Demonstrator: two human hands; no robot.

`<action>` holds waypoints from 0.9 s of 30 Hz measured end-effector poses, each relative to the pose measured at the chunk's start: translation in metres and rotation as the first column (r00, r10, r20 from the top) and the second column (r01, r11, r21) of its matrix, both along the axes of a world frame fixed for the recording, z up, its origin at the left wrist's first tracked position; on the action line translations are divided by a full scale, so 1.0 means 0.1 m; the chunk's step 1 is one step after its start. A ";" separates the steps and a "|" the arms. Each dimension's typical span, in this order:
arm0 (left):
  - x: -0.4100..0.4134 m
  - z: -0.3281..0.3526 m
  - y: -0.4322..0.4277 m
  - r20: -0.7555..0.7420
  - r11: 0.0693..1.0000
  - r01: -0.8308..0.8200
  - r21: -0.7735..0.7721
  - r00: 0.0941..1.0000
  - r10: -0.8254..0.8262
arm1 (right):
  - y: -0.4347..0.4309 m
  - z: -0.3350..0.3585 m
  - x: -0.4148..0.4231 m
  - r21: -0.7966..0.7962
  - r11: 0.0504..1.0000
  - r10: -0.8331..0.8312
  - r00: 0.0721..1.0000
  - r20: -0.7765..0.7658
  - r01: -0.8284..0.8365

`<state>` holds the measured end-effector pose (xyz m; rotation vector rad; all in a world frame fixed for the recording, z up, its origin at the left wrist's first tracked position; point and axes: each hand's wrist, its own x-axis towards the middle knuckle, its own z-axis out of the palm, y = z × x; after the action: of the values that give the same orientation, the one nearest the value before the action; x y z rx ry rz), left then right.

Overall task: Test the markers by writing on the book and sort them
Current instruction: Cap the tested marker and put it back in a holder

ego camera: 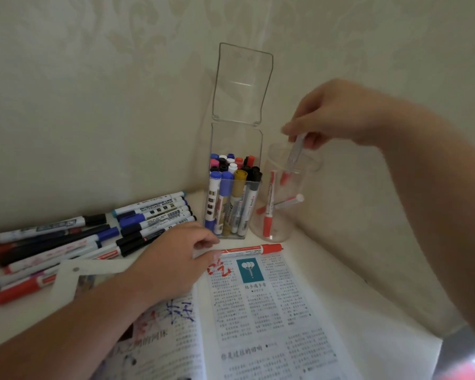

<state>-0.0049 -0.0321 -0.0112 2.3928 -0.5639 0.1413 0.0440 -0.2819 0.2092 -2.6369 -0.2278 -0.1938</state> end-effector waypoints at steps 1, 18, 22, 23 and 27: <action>-0.01 0.02 0.00 0.015 0.999 -0.014 -0.037 1.000 0.014 | -0.07 0.07 -0.08 0.066 0.997 0.019 0.995 0.103 -0.026; -0.26 0.22 -0.05 0.056 0.964 0.105 -0.245 0.994 -0.094 | 0.59 -1.76 -0.64 0.927 0.278 0.302 0.939 0.164 -0.252; -0.26 0.19 -0.09 0.014 0.979 0.085 -0.186 0.996 -0.084 | 0.53 -1.88 -0.62 0.928 0.300 0.365 0.925 0.102 -0.221; -0.27 0.19 -0.11 -0.001 0.980 0.088 -0.179 0.996 -0.089 | 0.52 -1.91 -0.63 0.924 0.309 0.392 0.915 0.092 -0.226; -0.29 0.20 -0.13 -0.058 0.979 0.130 -0.159 0.988 -0.140 | 0.57 -1.97 -0.67 0.868 0.426 0.369 0.925 0.090 -0.255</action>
<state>-0.0336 -0.0449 0.0092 2.1931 -0.6570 0.0415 -0.0232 -0.2248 0.0118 -1.5101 -0.4432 -0.0043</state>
